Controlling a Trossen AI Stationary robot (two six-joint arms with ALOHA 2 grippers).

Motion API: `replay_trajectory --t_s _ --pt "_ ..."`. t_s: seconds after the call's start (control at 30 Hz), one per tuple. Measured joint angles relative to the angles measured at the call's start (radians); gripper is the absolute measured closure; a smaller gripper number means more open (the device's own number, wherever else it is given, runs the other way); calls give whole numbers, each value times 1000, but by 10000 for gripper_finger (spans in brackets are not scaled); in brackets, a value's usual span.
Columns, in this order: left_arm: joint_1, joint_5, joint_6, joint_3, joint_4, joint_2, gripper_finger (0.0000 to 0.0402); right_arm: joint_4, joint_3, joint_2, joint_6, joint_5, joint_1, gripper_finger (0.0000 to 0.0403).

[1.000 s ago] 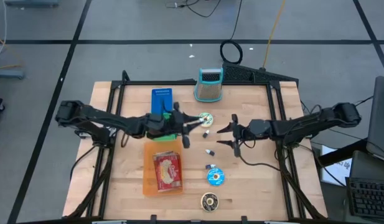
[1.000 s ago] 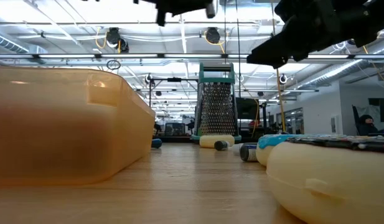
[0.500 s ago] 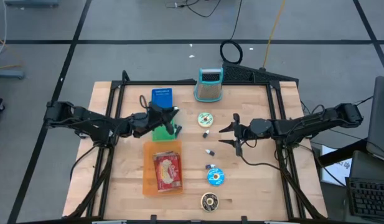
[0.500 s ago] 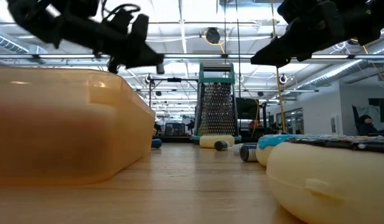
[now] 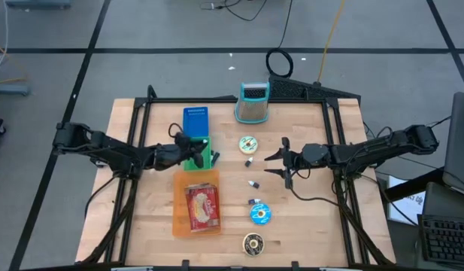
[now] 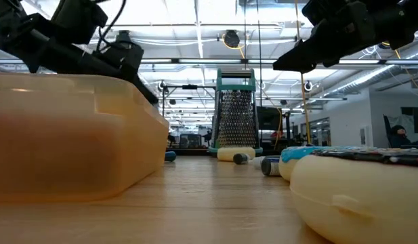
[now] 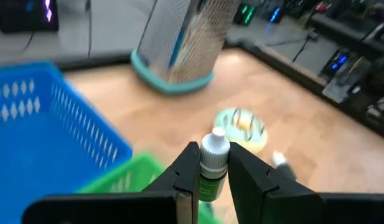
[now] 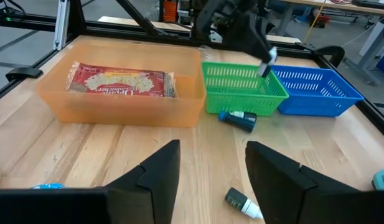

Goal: Pick & Place Food Item
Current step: Put the green food coloring bottle into the blue bin

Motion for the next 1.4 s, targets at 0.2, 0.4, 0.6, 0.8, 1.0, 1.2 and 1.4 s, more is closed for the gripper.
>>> replay_trajectory --t_s 0.2,0.4,0.6,0.8,1.0,1.2,1.4 --pt "-9 33 -164 0 -193 0 344 0 0 0 -2 0 0 234" --pt "-24 27 -225 0 -272 0 344 1 0 0 -7 2 0 236" --pt "-25 14 -224 0 -268 0 344 2 0 0 -8 3 0 238" --pt "-20 -204 16 1 -39 -42 344 2 0 0 -8 3 0 239" --pt "57 -477 212 2 81 -54 344 2 0 0 -5 3 0 240" --pt "206 -242 3 2 -110 -22 344 2 0 0 -6 2 0 240" --pt "246 -168 -78 2 -147 26 344 2 0 0 -6 0 0 242"
